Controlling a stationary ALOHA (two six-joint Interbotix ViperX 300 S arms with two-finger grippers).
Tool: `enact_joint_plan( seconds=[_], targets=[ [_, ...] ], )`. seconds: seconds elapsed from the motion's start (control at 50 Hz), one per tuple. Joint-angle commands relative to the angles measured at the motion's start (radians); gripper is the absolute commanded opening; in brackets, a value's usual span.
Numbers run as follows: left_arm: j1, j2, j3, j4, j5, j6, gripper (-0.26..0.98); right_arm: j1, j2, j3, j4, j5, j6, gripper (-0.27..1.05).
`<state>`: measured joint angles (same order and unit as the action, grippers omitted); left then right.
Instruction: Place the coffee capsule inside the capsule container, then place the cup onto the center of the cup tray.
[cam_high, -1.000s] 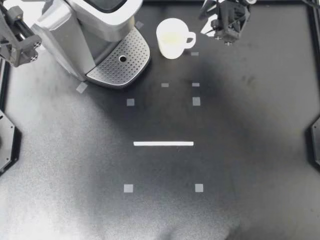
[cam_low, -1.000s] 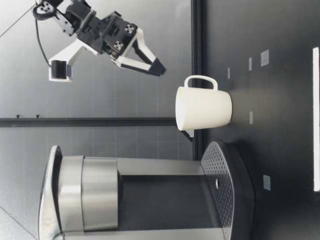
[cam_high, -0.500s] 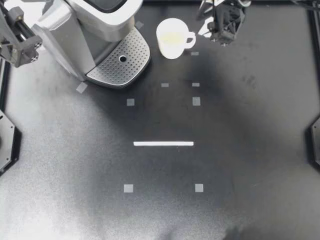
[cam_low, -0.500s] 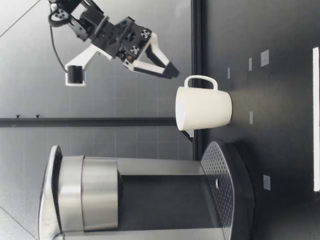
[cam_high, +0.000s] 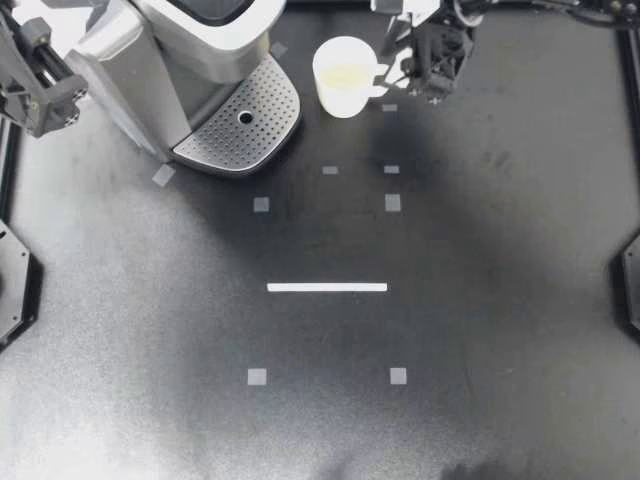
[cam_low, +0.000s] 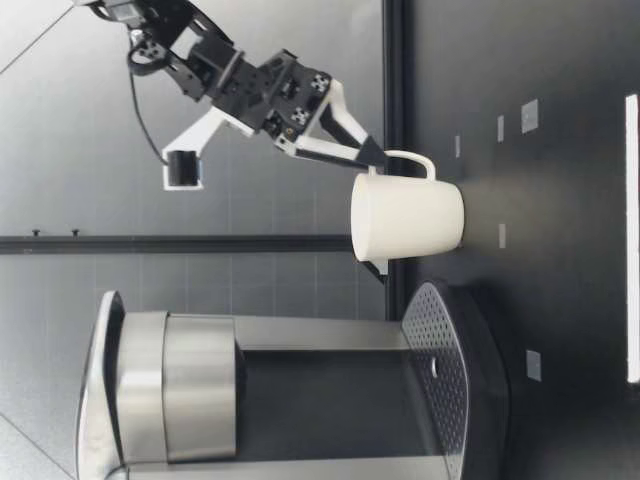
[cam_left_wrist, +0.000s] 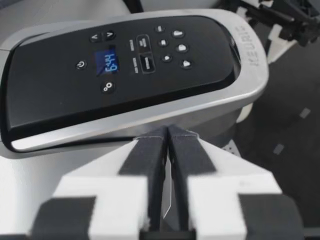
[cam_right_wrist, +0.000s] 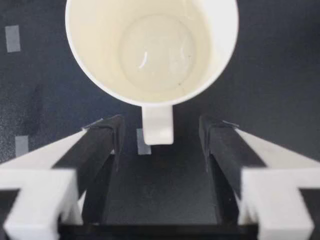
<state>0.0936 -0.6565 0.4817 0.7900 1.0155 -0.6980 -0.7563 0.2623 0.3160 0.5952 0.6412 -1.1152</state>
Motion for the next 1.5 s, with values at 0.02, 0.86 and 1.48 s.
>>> enact_joint_plan(
  seconds=[0.02, 0.86, 1.48],
  targets=[
    [0.000, -0.008, -0.009, 0.011, -0.006, -0.003, 0.14, 0.005, -0.018, -0.014, 0.014, -0.023, -0.002, 0.57],
    [0.000, -0.040, 0.015, 0.021, -0.006, -0.006, 0.14, 0.005, -0.003, 0.011, 0.069, -0.046, -0.044, 0.29],
    [-0.002, -0.063, 0.035, 0.021, -0.025, -0.035, 0.14, 0.038, -0.034, 0.015, 0.074, -0.034, -0.071, 0.12]
  ],
)
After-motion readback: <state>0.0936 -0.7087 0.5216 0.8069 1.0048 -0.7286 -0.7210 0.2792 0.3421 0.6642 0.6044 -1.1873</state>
